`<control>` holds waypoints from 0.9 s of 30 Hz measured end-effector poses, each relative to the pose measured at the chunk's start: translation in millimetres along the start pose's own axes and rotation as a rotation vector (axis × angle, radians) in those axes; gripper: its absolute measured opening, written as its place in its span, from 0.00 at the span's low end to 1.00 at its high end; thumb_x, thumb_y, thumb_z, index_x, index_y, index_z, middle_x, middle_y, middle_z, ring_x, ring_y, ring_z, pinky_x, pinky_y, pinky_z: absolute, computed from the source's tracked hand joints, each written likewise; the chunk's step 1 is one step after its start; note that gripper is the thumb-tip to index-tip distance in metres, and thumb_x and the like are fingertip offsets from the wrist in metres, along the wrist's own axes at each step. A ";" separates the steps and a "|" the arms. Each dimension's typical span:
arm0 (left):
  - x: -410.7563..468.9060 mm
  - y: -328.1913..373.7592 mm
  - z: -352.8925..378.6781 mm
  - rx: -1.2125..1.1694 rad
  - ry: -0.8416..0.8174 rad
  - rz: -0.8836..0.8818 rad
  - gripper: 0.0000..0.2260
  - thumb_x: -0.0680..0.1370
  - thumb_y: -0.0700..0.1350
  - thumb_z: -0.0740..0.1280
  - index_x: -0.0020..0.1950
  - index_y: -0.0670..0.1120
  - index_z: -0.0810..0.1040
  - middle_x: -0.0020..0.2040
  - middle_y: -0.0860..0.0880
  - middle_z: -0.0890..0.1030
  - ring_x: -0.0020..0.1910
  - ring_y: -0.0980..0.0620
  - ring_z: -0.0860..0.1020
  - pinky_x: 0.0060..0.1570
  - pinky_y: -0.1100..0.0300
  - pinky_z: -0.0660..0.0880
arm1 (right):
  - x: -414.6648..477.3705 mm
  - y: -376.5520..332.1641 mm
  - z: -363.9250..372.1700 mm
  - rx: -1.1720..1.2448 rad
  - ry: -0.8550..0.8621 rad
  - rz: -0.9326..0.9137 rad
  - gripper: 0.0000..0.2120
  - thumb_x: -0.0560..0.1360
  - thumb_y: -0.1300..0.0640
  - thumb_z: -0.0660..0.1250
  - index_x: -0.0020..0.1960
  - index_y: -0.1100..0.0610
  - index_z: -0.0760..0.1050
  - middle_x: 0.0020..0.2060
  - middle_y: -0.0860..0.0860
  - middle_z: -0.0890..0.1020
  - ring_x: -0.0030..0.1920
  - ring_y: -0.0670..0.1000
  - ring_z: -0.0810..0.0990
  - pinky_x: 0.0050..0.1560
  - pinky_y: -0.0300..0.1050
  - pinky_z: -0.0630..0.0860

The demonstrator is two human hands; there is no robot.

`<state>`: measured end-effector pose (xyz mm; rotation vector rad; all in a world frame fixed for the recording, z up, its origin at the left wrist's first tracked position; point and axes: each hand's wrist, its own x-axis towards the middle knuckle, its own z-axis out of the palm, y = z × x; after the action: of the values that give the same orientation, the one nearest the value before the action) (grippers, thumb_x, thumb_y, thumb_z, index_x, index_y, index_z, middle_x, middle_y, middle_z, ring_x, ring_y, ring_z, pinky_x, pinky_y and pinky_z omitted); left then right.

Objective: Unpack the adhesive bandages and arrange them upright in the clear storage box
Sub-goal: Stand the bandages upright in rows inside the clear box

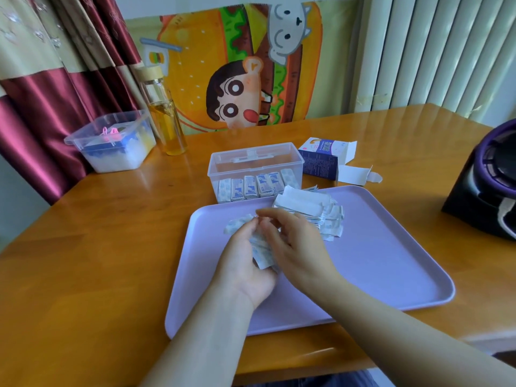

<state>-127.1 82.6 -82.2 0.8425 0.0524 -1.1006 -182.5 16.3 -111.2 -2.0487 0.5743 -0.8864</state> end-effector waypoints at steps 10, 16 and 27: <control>8.0 16.0 -16.5 -0.145 0.174 0.105 0.04 0.79 0.40 0.61 0.47 0.44 0.74 0.31 0.51 0.73 0.22 0.57 0.66 0.24 0.68 0.68 | 66.3 50.1 -55.1 -0.658 -0.202 0.204 0.24 0.72 0.43 0.68 0.66 0.50 0.71 0.59 0.49 0.75 0.58 0.54 0.74 0.55 0.51 0.74; 7.5 18.9 -18.7 -0.086 0.130 0.068 0.05 0.79 0.41 0.59 0.49 0.45 0.75 0.31 0.52 0.72 0.19 0.58 0.63 0.22 0.70 0.63 | 71.5 49.4 -60.6 -0.473 -0.271 0.285 0.18 0.69 0.45 0.73 0.55 0.52 0.78 0.45 0.48 0.79 0.41 0.49 0.77 0.38 0.41 0.73; 10.7 19.8 -20.2 -0.076 0.142 0.040 0.07 0.79 0.41 0.59 0.50 0.46 0.76 0.30 0.53 0.73 0.20 0.58 0.64 0.22 0.70 0.62 | 62.4 49.9 -69.4 -0.305 -0.212 0.367 0.09 0.74 0.59 0.64 0.36 0.59 0.75 0.28 0.57 0.79 0.24 0.51 0.73 0.26 0.39 0.71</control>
<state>-98.9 90.7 -89.6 0.8488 0.1937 -0.9943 -198.6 -87.6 -98.7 -2.1712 0.9745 -0.3772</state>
